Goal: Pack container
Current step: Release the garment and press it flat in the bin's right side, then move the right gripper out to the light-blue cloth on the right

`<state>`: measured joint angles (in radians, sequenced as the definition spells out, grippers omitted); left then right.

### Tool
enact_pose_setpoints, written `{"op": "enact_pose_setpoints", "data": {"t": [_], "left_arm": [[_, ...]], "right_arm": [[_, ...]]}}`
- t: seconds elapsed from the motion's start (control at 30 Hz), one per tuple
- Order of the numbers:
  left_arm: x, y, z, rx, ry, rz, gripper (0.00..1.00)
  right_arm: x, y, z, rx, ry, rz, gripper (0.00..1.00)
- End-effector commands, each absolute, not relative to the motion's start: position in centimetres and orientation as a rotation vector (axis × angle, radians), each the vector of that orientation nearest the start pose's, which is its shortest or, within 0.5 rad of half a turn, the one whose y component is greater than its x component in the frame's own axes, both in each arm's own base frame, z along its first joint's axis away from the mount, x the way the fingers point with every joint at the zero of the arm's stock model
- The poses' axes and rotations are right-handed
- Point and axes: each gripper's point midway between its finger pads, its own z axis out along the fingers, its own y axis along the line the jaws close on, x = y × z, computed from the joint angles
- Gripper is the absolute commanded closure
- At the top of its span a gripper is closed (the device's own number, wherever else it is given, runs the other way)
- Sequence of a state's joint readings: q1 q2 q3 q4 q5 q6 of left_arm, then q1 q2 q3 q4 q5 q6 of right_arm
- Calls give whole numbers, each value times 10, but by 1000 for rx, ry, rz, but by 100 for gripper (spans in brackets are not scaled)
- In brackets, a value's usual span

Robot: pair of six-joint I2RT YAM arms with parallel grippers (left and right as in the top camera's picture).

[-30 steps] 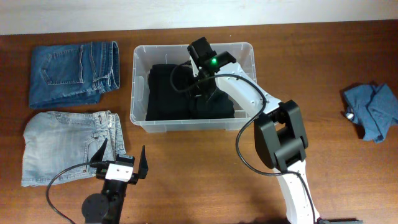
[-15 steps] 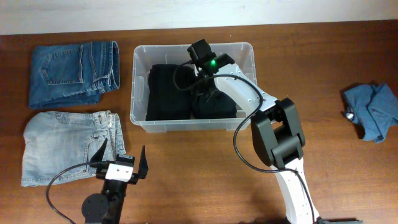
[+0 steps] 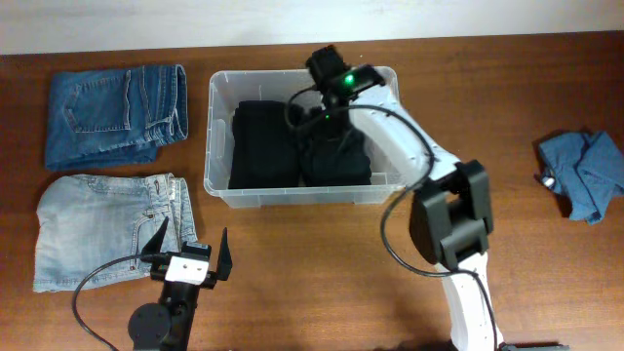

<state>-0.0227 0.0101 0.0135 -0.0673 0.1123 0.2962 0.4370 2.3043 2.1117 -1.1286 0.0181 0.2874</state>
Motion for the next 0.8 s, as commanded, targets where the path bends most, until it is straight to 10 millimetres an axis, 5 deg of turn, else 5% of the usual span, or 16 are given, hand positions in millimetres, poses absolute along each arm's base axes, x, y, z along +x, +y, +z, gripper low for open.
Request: {"op": "enact_pose_setpoints", "data": {"t": [0.0,0.2,0.43,0.63,0.77], "left_arm": [[245,-23,160,344,1601,132,1],[245,-23,160,344,1601,132,1],[245,-23,160,344,1601,132,1],[245,-23,160,344,1601,132,1],[245,-23,160,343,1601,132,1]], "right_arm": [[456,192,97,-180,2910,33,87],[424,203,68,-207,3059,156,87],[409,209,39,-228,3099,194,87],[404,228,26,-262,3087,262,88],[405,257,32,-259,3054,465,89]]}}
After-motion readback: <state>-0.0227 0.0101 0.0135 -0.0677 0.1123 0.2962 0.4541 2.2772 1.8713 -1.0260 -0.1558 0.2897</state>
